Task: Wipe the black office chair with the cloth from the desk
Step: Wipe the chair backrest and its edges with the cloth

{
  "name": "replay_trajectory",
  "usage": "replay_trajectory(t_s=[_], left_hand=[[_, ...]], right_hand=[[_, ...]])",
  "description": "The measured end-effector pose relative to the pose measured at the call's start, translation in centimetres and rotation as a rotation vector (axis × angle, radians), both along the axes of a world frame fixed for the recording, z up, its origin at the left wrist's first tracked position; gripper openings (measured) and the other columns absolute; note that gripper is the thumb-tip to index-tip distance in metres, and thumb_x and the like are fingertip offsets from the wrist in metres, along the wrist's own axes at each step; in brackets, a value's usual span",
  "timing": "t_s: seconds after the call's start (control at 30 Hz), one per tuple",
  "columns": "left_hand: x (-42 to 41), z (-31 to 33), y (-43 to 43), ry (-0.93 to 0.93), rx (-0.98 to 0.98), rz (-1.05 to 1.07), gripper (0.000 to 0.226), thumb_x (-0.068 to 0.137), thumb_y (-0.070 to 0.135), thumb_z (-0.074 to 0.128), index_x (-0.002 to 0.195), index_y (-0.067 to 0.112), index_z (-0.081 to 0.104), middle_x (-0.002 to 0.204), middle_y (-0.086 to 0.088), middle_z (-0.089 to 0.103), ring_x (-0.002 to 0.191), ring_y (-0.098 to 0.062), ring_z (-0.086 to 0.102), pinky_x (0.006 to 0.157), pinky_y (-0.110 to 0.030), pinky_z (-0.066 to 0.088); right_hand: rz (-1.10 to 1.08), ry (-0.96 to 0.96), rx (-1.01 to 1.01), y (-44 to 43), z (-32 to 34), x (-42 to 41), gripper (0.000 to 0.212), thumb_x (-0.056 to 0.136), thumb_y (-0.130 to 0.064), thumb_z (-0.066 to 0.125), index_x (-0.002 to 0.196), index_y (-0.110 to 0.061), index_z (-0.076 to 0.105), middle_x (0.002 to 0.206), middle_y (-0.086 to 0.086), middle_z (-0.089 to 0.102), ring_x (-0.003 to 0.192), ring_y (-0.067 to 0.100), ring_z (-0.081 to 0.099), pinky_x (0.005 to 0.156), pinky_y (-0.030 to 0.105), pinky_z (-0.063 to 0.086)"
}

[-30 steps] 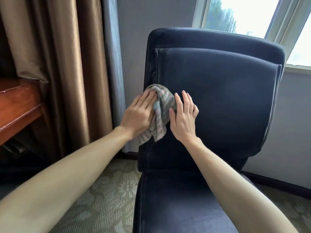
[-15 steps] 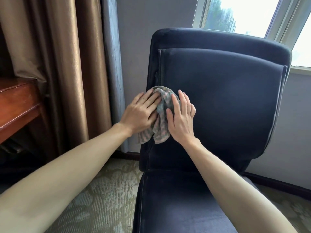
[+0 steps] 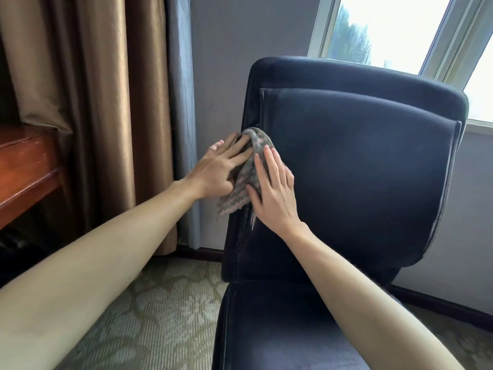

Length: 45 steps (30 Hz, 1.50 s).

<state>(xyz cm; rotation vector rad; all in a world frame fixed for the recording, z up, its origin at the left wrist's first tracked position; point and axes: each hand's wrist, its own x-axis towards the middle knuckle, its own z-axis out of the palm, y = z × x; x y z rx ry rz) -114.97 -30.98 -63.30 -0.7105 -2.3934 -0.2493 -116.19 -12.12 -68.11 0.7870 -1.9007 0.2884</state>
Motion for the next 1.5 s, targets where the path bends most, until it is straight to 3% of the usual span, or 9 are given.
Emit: replay_trajectory(t_s=[0.2,0.4,0.57,0.7,0.8,0.97,1.1,1.37,1.5], left_hand=[[-0.9,0.4,0.5,-0.008,0.011,-0.072,0.079,0.086,0.026,0.051,0.15,0.031,0.005,0.159,0.011,-0.005,0.147,-0.013,-0.013,0.12,-0.046,-0.002],[-0.5,-3.8,1.3,0.128,-0.025,-0.059,0.072,0.093,0.054,0.041,0.154,0.026,0.018,0.162,0.004,0.005,0.149,-0.017,-0.004,0.12,-0.046,0.002],[0.0,-4.8,2.7,0.23,-0.038,-0.009,0.069,0.094,0.048,0.046,0.152,0.017,0.028,0.16,-0.006,0.017,0.149,-0.025,0.008,0.118,-0.05,0.013],[-1.0,-1.7,3.6,0.218,-0.004,0.051,0.067,0.097,0.051,0.033,0.154,0.017,0.021,0.161,-0.005,0.014,0.149,-0.025,0.005,0.119,-0.048,0.012],[-1.4,-1.3,4.4,0.234,0.035,0.044,0.058,0.101,0.038,0.042,0.152,0.015,0.027,0.16,-0.006,0.02,0.148,-0.027,0.012,0.118,-0.048,0.017],[-0.4,-5.5,5.2,0.306,0.136,0.002,0.047,0.101,0.023,0.045,0.145,0.007,0.042,0.153,-0.01,0.036,0.143,-0.029,0.029,0.115,-0.045,0.029],[0.5,-8.4,5.3,0.303,0.074,-0.01,0.047,0.1,0.022,0.046,0.143,0.005,0.044,0.152,-0.01,0.037,0.143,-0.029,0.03,0.114,-0.045,0.03],[-1.7,-1.7,6.2,0.283,0.102,0.091,0.045,0.101,0.023,0.043,0.143,0.005,0.044,0.15,-0.011,0.041,0.142,-0.03,0.032,0.112,-0.049,0.031],[-1.8,-2.0,5.9,0.276,0.087,0.088,0.045,0.101,0.023,0.043,0.144,0.007,0.043,0.15,-0.01,0.04,0.142,-0.03,0.032,0.112,-0.049,0.031]], right_hand=[[0.071,0.03,-0.056,0.8,1.2,-0.3,0.048,0.092,-0.001,0.054,0.14,-0.002,0.047,0.15,0.018,0.037,0.142,0.03,0.033,0.112,0.043,0.034],[0.071,0.005,-0.029,2.9,-1.6,0.5,0.043,0.096,-0.004,0.051,0.138,0.002,0.047,0.148,0.018,0.041,0.139,0.03,0.037,0.11,0.044,0.037],[0.036,-0.018,0.01,4.4,-2.1,0.7,0.045,0.097,-0.008,0.053,0.141,-0.003,0.045,0.151,0.017,0.036,0.143,0.028,0.032,0.109,0.045,0.037],[-0.035,-0.051,-0.04,5.2,0.9,0.4,0.05,0.102,-0.023,0.041,0.149,-0.008,0.031,0.157,0.014,0.026,0.148,0.023,0.019,0.115,0.044,0.022],[-0.19,-0.153,-0.11,5.5,2.7,-0.1,0.056,0.102,-0.035,0.03,0.151,-0.009,0.024,0.16,0.016,0.015,0.149,0.025,0.012,0.114,0.049,0.012],[-0.356,-0.206,-0.068,6.1,2.4,-0.8,0.059,0.101,-0.041,0.026,0.152,-0.012,0.024,0.16,0.018,0.011,0.149,0.029,0.009,0.111,0.057,0.014],[-0.35,-0.24,-0.05,6.1,1.1,-0.8,0.06,0.1,-0.044,0.021,0.151,-0.012,0.025,0.16,0.018,0.012,0.149,0.029,0.008,0.111,0.058,0.014],[-0.354,-0.231,-0.037,7.1,0.7,-1.1,0.057,0.101,-0.04,0.023,0.151,-0.013,0.028,0.16,0.019,0.014,0.149,0.03,0.011,0.11,0.059,0.017],[-0.347,-0.213,-0.031,7.5,0.7,-1.3,0.056,0.101,-0.038,0.026,0.15,-0.012,0.029,0.159,0.02,0.016,0.148,0.031,0.014,0.109,0.059,0.018]])
